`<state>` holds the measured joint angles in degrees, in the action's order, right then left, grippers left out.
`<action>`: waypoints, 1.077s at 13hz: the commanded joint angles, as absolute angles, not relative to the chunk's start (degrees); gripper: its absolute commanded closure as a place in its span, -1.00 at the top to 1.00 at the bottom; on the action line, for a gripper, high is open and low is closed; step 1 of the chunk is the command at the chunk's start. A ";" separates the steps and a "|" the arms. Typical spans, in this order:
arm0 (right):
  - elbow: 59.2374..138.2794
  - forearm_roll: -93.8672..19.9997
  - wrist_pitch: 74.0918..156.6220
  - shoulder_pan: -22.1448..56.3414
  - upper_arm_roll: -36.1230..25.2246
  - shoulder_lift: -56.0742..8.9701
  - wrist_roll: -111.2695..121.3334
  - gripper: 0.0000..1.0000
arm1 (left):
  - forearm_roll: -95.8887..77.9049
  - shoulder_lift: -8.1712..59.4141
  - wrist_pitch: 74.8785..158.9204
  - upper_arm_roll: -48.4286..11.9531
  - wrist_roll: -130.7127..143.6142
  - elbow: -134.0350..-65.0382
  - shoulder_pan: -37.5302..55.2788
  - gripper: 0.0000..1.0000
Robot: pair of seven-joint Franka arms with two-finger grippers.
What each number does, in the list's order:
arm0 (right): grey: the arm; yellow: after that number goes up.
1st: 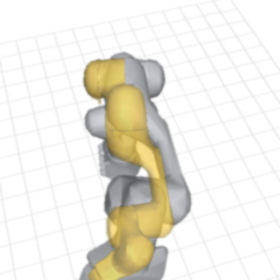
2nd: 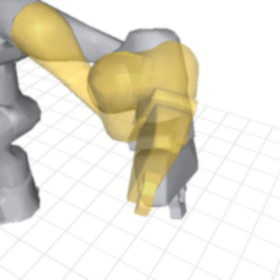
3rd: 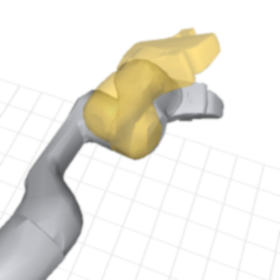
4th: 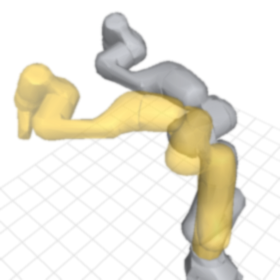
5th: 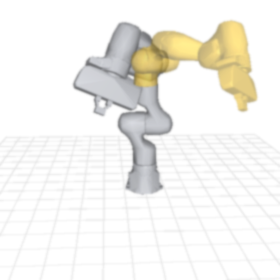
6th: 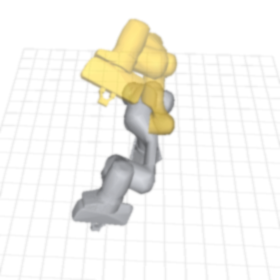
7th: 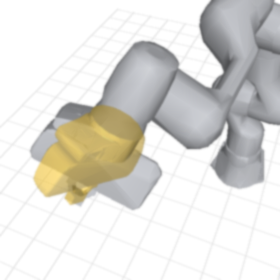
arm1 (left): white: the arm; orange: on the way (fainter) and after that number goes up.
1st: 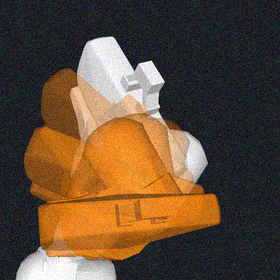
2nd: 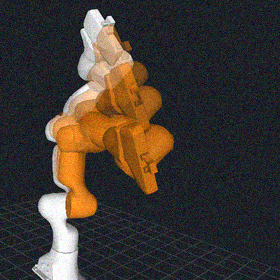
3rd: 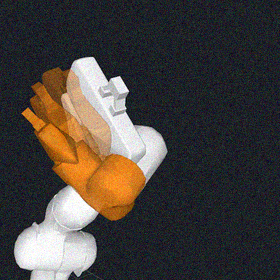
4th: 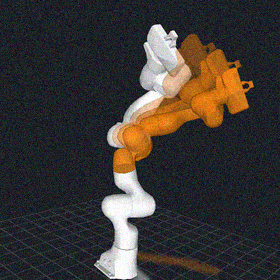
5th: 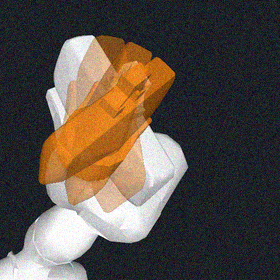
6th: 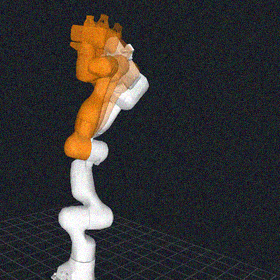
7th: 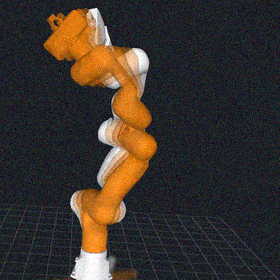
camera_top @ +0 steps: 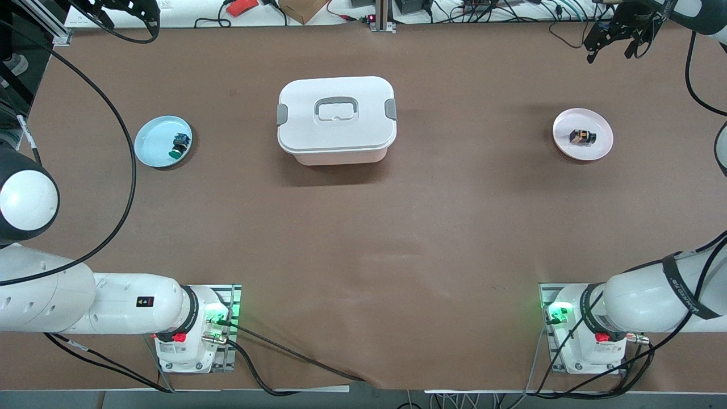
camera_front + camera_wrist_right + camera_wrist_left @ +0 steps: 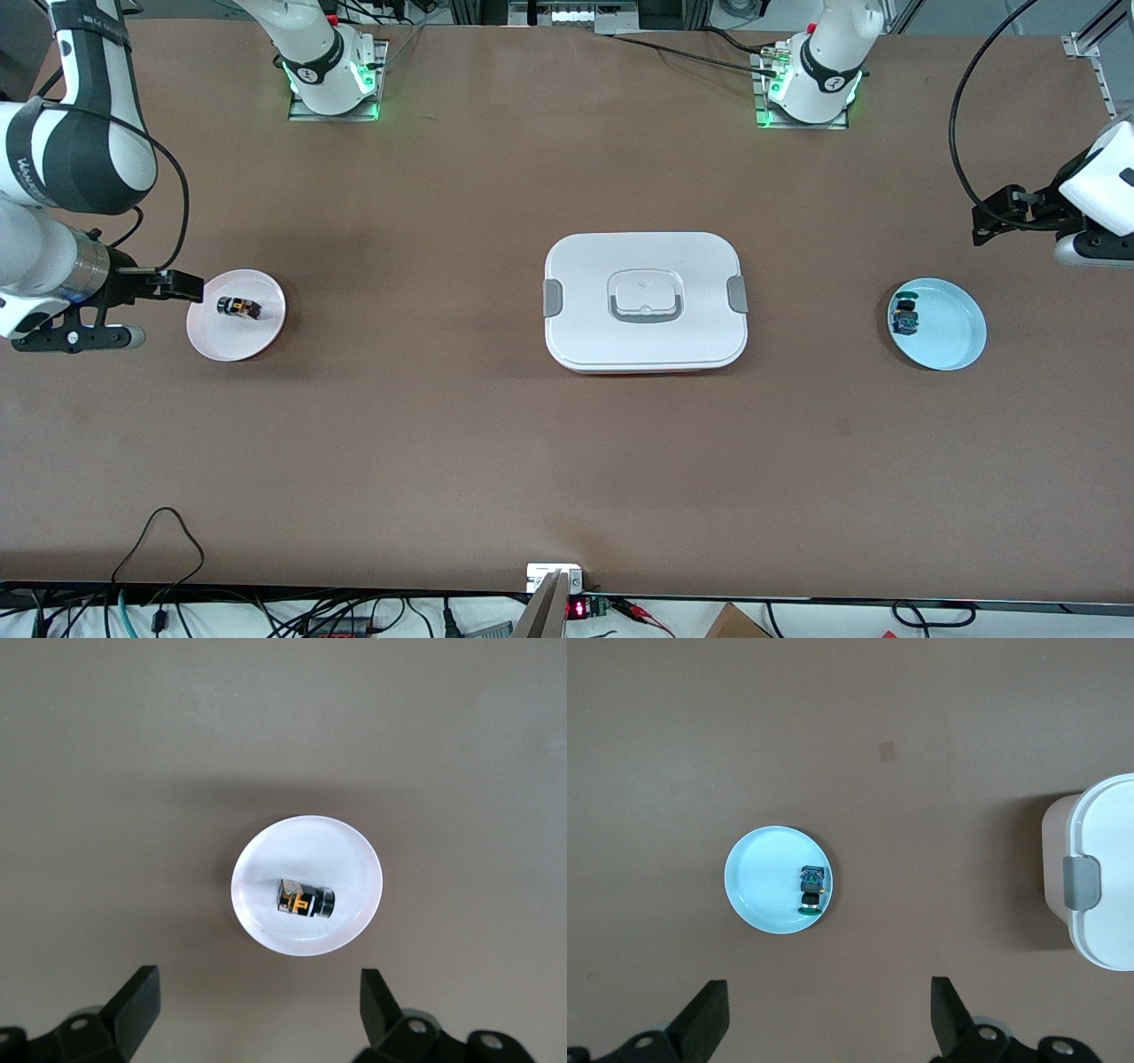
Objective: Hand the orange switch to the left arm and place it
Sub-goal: 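Lower the right gripper over the orange switch and close on it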
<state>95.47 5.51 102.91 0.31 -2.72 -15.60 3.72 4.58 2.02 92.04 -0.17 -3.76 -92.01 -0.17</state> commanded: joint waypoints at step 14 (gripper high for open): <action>121.19 4.57 134.71 -6.42 -2.55 -20.92 4.05 1.00 | 5.19 2.64 91.32 -0.44 -3.52 -90.61 -0.53 1.00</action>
